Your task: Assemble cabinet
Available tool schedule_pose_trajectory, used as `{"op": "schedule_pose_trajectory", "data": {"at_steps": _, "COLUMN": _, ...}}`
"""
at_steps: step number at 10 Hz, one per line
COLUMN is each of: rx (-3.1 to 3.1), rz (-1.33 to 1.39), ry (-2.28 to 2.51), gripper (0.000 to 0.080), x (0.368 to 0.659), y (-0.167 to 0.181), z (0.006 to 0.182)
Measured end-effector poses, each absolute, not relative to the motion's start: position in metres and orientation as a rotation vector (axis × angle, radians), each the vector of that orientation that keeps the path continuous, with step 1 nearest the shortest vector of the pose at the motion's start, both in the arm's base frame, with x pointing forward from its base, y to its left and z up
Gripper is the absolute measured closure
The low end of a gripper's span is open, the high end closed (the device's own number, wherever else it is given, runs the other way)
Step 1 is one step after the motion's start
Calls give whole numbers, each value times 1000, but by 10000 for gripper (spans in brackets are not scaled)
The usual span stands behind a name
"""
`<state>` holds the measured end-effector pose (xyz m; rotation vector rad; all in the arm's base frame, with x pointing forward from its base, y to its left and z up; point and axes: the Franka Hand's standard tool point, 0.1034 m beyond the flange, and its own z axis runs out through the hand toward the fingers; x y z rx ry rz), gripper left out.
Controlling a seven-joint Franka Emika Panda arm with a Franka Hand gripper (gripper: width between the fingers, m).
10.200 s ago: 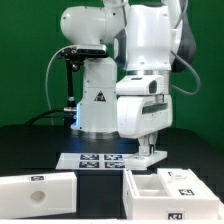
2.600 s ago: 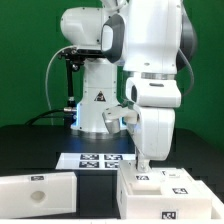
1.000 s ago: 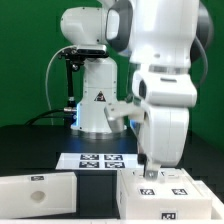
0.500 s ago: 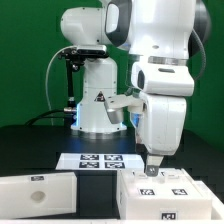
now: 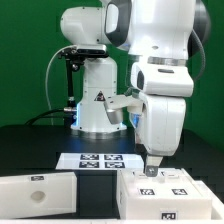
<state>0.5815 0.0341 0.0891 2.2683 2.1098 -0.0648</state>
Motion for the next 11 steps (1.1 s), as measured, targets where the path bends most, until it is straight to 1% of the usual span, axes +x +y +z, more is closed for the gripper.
{"op": "schedule_pose_trajectory", "data": {"at_steps": 2, "rx": 2387, "rz": -54, "ry": 1964, "gripper": 2, "x": 566, "y": 32, "z": 94}}
{"op": "schedule_pose_trajectory", "data": {"at_steps": 8, "rx": 2420, "rz": -75, "ry": 1933, "gripper": 2, "x": 565, "y": 31, "z": 91}}
{"op": "schedule_pose_trajectory", "data": {"at_steps": 11, "rx": 2639, "rz": 48, "ry": 1576, "gripper": 2, "x": 560, "y": 39, "z": 94}}
